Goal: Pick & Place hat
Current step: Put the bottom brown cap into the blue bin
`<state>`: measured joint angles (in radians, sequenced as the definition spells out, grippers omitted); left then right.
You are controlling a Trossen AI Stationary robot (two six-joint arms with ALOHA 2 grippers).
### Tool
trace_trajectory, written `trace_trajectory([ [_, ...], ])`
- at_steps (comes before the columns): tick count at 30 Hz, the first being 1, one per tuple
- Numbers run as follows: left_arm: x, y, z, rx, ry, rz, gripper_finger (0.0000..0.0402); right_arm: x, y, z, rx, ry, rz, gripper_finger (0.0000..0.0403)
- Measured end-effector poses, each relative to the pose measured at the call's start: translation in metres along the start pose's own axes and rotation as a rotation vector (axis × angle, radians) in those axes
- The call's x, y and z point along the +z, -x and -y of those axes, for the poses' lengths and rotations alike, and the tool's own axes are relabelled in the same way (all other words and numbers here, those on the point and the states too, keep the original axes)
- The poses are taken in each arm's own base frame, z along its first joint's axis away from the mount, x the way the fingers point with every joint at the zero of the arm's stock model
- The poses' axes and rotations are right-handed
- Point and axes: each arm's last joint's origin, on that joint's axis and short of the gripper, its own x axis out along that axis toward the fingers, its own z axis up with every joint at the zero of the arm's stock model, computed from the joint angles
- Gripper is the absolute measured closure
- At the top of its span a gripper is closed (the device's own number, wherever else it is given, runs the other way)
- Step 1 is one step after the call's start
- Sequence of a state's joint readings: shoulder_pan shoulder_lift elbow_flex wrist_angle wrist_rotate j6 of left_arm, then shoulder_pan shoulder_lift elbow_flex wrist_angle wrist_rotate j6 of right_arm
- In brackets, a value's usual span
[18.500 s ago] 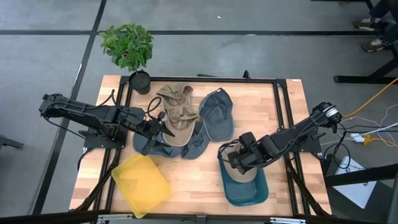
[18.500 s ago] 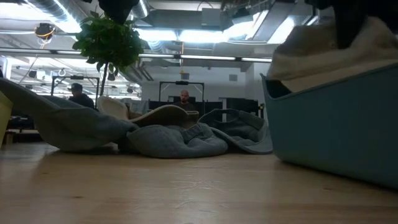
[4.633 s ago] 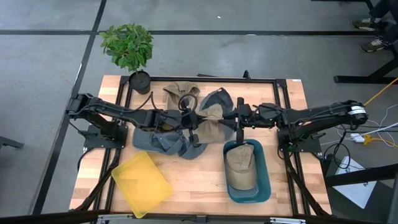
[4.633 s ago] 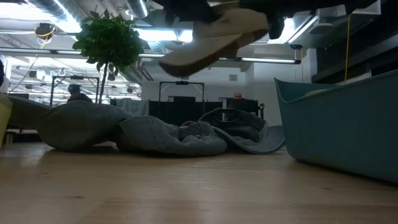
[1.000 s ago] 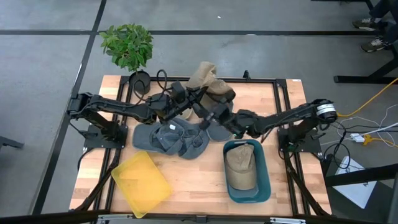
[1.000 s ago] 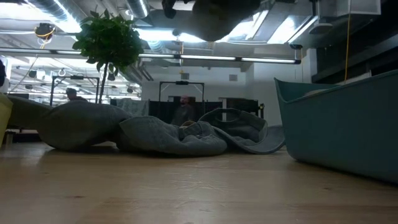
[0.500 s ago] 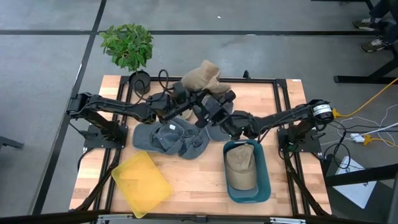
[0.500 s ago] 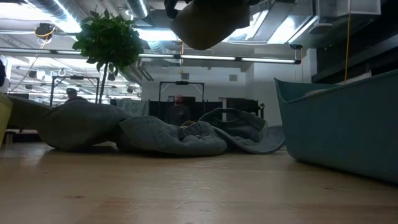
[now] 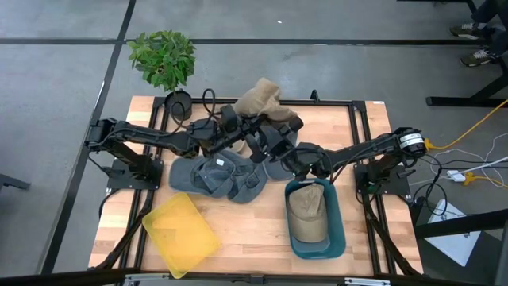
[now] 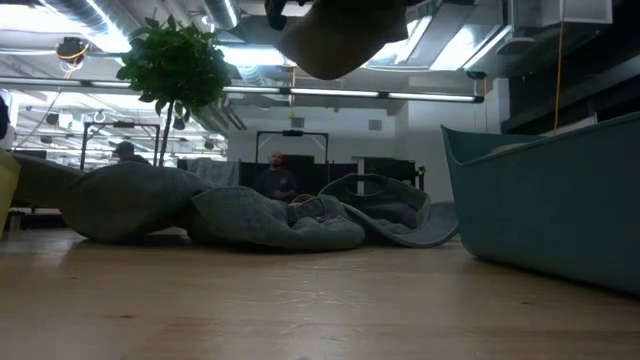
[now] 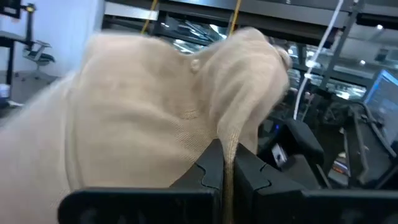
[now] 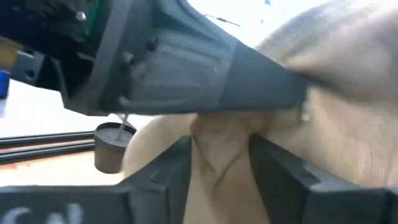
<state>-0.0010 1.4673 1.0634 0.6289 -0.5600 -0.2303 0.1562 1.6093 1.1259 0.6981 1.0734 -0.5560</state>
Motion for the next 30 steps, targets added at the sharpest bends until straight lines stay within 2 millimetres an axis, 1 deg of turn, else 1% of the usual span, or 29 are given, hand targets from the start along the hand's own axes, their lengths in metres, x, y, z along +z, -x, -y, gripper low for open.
trace_trajectory([
  [9, 0.0, -0.001, -0.002, 0.002, 0.067, 0.0, 0.0398, 0.001, 0.0, 0.002, -0.008, 0.001, -0.002, 0.0322],
  [14, 0.0, -0.001, -0.002, 0.004, 0.064, -0.002, 0.0398, 0.001, 0.0, 0.002, -0.008, 0.01, -0.002, 0.0388],
  [15, 0.0, -0.001, -0.002, 0.002, 0.054, -0.002, 0.0397, 0.001, 0.001, 0.002, -0.008, 0.014, -0.001, 0.0393],
  [18, -0.001, -0.001, -0.002, -0.007, 0.031, -0.013, 0.0389, 0.002, 0.002, 0.001, -0.004, 0.025, -0.001, 0.039],
  [23, 0.002, 0.001, -0.002, -0.041, 0.003, -0.042, 0.0348, 0.003, 0.006, -0.001, 0.009, 0.06, 0.003, 0.0397],
  [30, 0.013, 0.01, -0.003, -0.077, -0.034, -0.079, 0.0267, 0.006, 0.013, 0.0, 0.022, 0.09, -0.004, 0.0399],
])
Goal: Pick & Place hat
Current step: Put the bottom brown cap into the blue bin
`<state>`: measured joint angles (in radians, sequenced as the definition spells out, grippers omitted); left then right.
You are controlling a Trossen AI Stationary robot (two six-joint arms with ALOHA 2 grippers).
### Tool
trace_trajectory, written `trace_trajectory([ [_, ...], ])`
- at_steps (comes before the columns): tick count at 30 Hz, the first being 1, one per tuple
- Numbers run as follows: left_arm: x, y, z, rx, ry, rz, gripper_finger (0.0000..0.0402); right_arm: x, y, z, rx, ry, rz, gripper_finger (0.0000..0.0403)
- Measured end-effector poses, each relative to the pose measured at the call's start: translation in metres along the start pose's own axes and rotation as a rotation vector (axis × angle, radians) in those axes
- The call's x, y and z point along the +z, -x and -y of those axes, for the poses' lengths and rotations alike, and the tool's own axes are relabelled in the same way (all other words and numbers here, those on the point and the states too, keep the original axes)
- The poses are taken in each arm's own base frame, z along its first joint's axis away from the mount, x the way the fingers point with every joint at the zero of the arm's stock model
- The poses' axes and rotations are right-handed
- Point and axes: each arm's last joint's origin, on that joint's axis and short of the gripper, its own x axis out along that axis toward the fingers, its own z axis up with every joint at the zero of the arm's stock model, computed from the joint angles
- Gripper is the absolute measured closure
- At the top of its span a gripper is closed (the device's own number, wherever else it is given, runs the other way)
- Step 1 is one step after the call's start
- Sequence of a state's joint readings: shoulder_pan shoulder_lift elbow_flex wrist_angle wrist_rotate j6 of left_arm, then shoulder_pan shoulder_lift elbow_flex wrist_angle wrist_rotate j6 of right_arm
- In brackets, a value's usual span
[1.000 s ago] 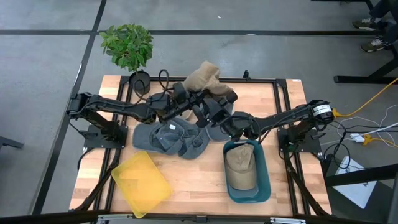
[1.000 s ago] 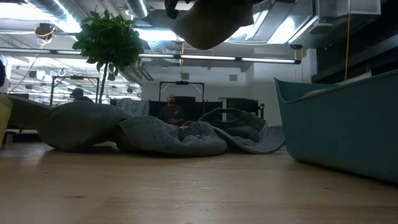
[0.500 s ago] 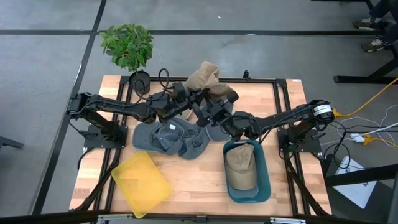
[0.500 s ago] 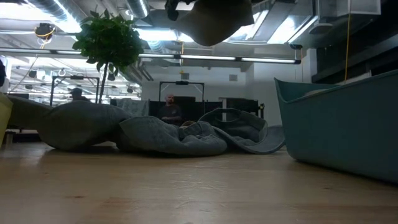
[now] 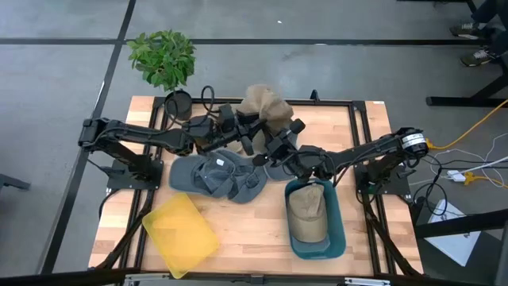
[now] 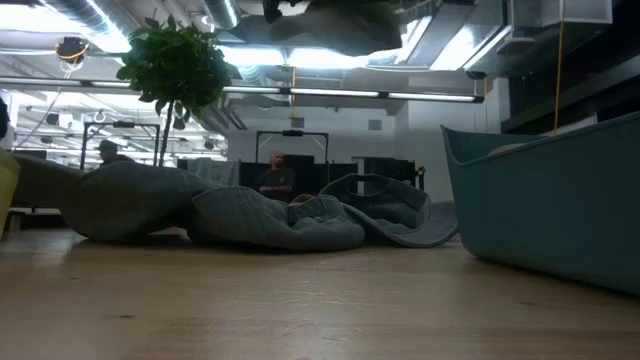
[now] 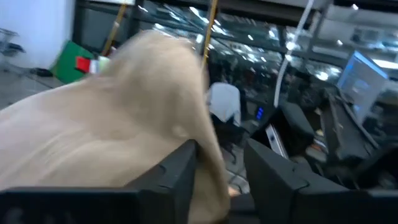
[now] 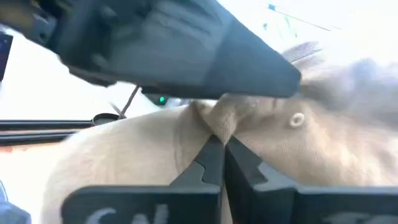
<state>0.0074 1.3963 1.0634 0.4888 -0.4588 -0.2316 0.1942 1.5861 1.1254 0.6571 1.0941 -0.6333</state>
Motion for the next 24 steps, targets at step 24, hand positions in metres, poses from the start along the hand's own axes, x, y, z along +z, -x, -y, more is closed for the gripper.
trace_trajectory([
  [24, 0.022, 0.054, 0.001, -0.057, -0.212, -0.245, 0.0212, -0.001, 0.066, 0.033, 0.321, -0.016, -0.155, 0.0402],
])
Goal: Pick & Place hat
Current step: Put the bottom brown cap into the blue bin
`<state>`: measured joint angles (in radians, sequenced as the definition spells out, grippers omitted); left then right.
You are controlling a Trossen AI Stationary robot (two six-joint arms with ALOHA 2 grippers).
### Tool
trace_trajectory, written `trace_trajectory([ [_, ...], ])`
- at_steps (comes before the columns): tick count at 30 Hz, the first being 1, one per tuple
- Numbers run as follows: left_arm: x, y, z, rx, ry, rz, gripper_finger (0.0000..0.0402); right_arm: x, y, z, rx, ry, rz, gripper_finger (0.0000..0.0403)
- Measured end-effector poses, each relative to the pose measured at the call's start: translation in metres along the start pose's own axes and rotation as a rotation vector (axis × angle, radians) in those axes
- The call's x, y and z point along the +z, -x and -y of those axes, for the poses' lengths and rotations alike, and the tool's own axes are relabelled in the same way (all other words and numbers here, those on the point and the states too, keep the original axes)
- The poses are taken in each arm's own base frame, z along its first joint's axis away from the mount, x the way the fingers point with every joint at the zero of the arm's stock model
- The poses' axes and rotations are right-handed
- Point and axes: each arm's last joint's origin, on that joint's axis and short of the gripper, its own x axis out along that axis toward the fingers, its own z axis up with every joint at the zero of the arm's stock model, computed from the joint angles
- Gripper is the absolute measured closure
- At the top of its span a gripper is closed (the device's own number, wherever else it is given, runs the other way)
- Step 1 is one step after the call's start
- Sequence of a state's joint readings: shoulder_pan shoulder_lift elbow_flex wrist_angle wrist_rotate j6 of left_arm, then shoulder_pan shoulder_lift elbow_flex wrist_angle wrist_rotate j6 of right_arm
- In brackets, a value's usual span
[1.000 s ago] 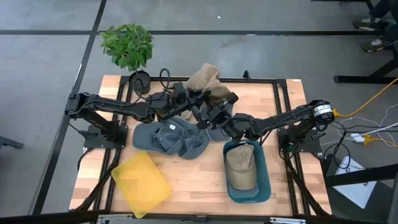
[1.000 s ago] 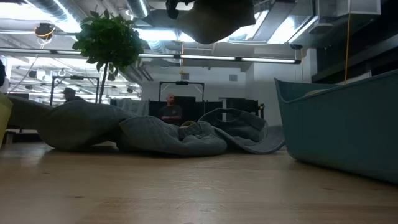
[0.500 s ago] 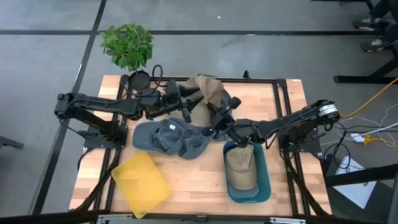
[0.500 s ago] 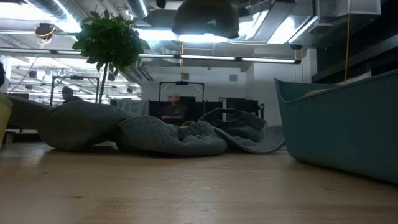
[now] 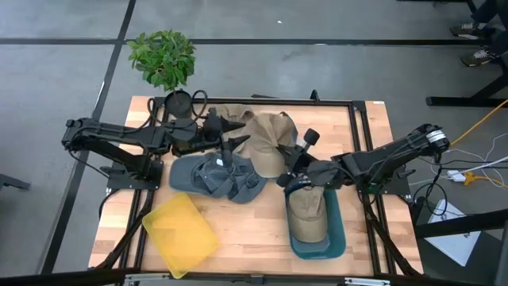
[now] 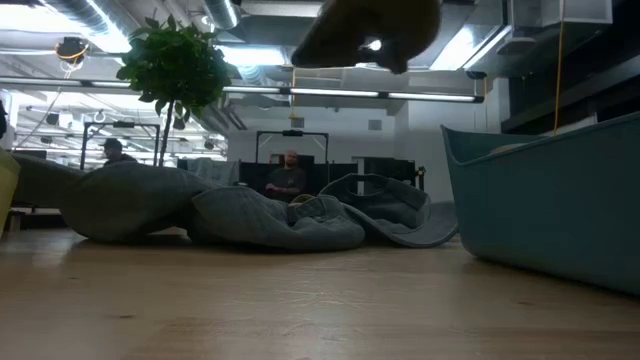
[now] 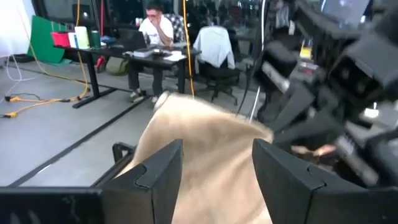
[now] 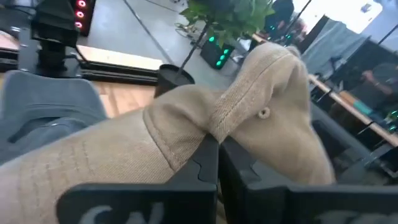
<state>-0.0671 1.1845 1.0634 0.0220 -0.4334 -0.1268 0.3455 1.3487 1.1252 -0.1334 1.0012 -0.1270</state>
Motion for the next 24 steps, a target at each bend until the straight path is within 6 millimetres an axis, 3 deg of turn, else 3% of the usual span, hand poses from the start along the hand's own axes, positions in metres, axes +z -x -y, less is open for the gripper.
trace_trajectory([
  [9, -0.011, 0.007, 0.009, 0.028, -0.064, -0.086, 0.0213, -0.002, 0.044, 0.005, 0.098, -0.122, -0.007, 0.0402],
  [24, -0.017, 0.024, 0.038, -0.046, -0.089, -0.105, 0.0219, -0.019, 0.099, -0.002, 0.268, -0.312, -0.081, 0.0402],
])
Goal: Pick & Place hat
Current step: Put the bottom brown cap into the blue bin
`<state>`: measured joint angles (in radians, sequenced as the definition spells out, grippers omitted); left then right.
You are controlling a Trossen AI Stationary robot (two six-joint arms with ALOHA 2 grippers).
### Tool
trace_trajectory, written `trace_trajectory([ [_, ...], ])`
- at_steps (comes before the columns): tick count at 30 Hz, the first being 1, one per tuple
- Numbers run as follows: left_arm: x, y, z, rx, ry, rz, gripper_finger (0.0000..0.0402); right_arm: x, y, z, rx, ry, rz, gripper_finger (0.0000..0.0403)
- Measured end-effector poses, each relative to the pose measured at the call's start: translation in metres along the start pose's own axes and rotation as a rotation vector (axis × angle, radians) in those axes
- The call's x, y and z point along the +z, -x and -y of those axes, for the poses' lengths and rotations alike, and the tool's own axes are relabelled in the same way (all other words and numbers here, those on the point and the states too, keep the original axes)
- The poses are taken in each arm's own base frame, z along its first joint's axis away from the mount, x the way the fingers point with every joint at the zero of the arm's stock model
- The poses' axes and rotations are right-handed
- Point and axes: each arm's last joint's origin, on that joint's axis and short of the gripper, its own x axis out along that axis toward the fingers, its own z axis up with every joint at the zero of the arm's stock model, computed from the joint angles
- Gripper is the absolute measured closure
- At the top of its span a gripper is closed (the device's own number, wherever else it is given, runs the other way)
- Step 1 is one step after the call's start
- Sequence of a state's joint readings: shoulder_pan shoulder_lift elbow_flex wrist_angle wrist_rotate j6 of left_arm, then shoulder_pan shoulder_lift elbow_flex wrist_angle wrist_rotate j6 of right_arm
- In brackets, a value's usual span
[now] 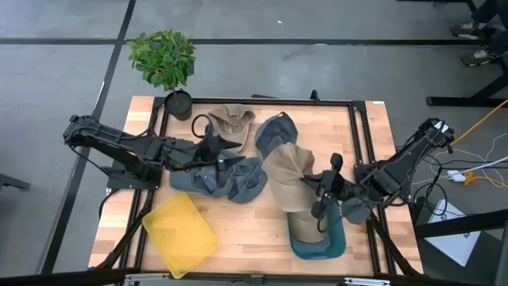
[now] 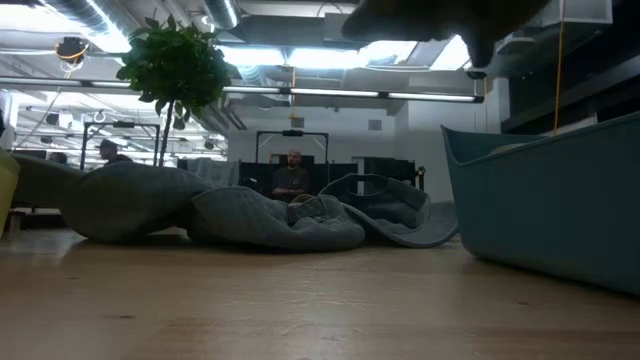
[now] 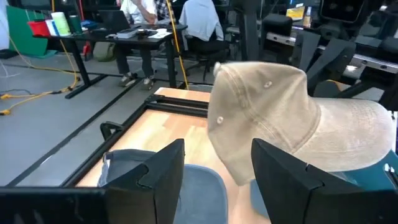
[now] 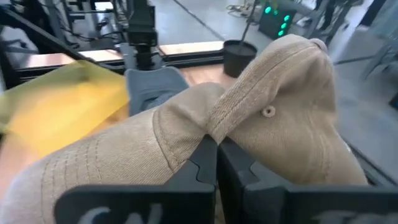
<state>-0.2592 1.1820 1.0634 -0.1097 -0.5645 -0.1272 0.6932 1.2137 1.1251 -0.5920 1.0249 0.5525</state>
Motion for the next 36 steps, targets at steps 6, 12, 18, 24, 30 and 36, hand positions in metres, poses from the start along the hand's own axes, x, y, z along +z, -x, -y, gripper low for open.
trace_trajectory([
  [6, -0.002, 0.008, 0.013, -0.031, -0.012, 0.003, 0.0221, -0.008, 0.015, -0.008, 0.1, -0.074, -0.045, 0.0401],
  [12, -0.003, 0.014, 0.022, -0.077, -0.021, 0.002, 0.0221, -0.017, 0.034, -0.011, 0.175, -0.16, -0.11, 0.0401],
  [18, -0.004, 0.019, 0.028, -0.103, -0.02, 0.002, 0.0224, -0.03, 0.051, -0.012, 0.209, -0.254, -0.183, 0.0401],
  [24, -0.004, 0.019, 0.028, -0.104, -0.006, 0.002, 0.0222, -0.037, 0.062, -0.013, 0.241, -0.318, -0.244, 0.0401],
  [30, -0.004, 0.019, 0.028, -0.104, -0.006, 0.002, 0.0225, -0.047, 0.062, -0.015, 0.212, -0.312, -0.318, 0.0401],
  [36, -0.004, 0.019, 0.029, -0.105, -0.007, 0.002, 0.0223, -0.059, 0.057, -0.028, 0.202, -0.26, -0.376, 0.0401],
])
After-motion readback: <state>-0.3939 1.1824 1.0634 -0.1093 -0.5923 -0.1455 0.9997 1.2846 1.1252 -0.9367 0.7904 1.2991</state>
